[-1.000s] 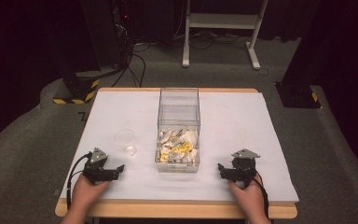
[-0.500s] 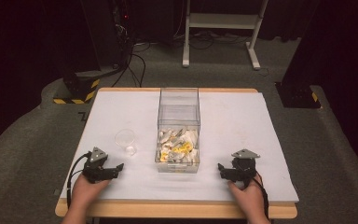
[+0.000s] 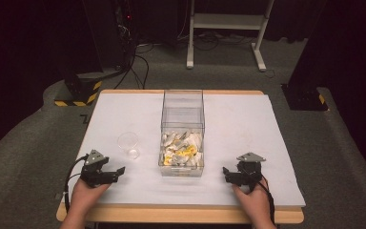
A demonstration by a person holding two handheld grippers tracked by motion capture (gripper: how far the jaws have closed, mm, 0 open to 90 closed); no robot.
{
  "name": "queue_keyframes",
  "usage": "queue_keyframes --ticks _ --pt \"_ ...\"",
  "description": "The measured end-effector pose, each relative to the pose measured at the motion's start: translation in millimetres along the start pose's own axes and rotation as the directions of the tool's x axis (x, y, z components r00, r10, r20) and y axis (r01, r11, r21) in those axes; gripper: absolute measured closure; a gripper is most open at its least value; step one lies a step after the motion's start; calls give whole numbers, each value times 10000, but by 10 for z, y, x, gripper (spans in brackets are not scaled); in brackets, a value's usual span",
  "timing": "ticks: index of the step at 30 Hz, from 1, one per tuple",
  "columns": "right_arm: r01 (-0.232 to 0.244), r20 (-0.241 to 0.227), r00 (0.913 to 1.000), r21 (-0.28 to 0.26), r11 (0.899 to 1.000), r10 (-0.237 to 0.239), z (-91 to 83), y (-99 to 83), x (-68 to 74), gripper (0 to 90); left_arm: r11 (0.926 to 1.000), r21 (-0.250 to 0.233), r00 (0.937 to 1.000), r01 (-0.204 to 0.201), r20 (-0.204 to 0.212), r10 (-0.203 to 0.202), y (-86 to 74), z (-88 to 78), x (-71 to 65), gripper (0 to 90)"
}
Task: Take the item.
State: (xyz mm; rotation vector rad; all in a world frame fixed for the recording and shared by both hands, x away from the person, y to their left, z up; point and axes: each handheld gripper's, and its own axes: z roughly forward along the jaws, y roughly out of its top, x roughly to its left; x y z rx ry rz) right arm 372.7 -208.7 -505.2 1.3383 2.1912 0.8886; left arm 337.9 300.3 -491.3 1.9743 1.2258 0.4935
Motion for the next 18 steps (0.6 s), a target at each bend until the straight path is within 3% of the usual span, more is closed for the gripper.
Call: queue_keyframes --ticks 7,18 --pt "-94 -98 9999 38 9999 94 2 2 -3 115 9991 -238 9994 -345 47 346 42 -20 -63 175" --pt "-98 -96 9999 30 9999 98 0 0 -5 115 9976 -577 9990 -378 227 392 100 -70 -163 177"
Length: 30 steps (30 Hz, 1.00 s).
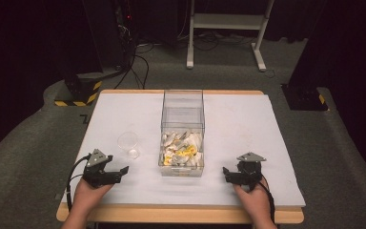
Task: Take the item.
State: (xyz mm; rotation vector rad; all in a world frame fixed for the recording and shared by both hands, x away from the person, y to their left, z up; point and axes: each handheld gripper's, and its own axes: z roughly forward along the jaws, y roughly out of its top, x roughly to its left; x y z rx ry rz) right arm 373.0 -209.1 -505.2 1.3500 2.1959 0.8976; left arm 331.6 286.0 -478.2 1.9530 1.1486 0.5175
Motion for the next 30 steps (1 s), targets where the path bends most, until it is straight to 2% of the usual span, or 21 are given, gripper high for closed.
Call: queue_keyframes --ticks 11,16,19,30 --pt "28 41 10000 -1 10000 -28 -1 0 4 116 9995 -328 9996 -18 275 27 104 -74 -116 188" --pt "38 37 10000 0 10000 -38 0 2 1 116 9990 -380 9991 -216 352 230 161 -81 -160 191" --pt "52 40 10000 10 10000 -52 0 4 1 116 9991 -413 9988 -138 455 156 180 -70 -184 192" --pt "34 52 10000 -4 10000 -34 -1 1 5 115 9978 -413 9964 -514 656 541 286 -80 -296 201"
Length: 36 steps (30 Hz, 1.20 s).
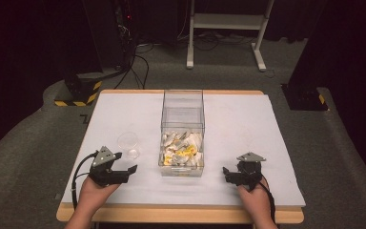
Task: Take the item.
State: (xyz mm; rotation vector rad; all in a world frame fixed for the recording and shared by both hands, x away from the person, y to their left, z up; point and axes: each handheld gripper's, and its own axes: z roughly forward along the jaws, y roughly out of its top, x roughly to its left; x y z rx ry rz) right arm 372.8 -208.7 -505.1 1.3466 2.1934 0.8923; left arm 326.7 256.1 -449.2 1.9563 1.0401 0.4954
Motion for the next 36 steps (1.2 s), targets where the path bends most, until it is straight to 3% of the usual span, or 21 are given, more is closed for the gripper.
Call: queue_keyframes --ticks 7,16,36 --pt "-9 -4 10000 3 10000 9 0 0 -1 115 9999 -138 9993 67 364 -62 64 -11 -51 207" --pt "-10 -4 10000 1 10000 10 0 0 -1 114 9998 -170 9965 -50 829 64 151 92 -149 209" --pt "-10 -8 10000 2 10000 10 1 0 -1 115 9983 -522 9908 -269 1314 335 375 211 -308 224"
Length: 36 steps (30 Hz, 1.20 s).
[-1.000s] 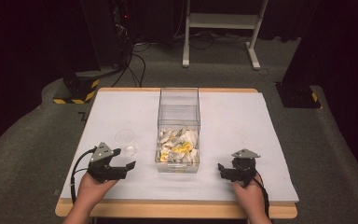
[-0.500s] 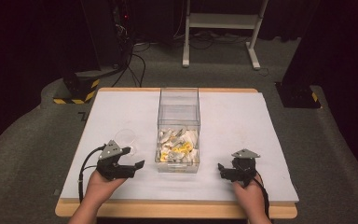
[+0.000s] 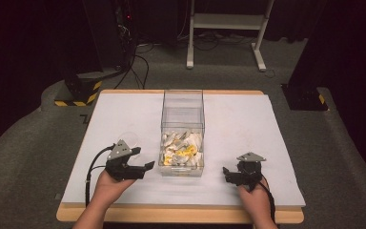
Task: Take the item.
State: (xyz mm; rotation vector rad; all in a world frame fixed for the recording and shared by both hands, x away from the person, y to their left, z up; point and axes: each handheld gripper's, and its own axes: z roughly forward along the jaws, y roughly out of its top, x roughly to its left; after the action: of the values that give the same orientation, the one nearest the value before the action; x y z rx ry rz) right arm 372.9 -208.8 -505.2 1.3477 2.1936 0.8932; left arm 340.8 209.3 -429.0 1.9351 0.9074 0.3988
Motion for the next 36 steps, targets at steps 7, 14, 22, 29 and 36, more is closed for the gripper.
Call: queue_keyframes --ticks 7,14,22,29,36 --pt "-3 -1 10000 0 10000 3 0 0 0 115 9999 -32 9997 -169 148 170 83 61 -58 235" --pt "-4 -3 10000 -2 10000 4 0 0 -1 115 9994 38 9989 -343 318 342 161 147 -115 243" --pt "-4 -4 10000 0 10000 4 0 0 -1 115 9983 172 9976 -549 435 541 229 210 -158 246" --pt "-4 -4 10000 0 10000 4 0 0 -1 115 9979 198 9965 -613 586 600 271 267 -198 253" --pt "-2 -8 10000 -2 10000 2 -1 0 -1 115 9966 300 9945 -764 739 740 317 327 -249 269"
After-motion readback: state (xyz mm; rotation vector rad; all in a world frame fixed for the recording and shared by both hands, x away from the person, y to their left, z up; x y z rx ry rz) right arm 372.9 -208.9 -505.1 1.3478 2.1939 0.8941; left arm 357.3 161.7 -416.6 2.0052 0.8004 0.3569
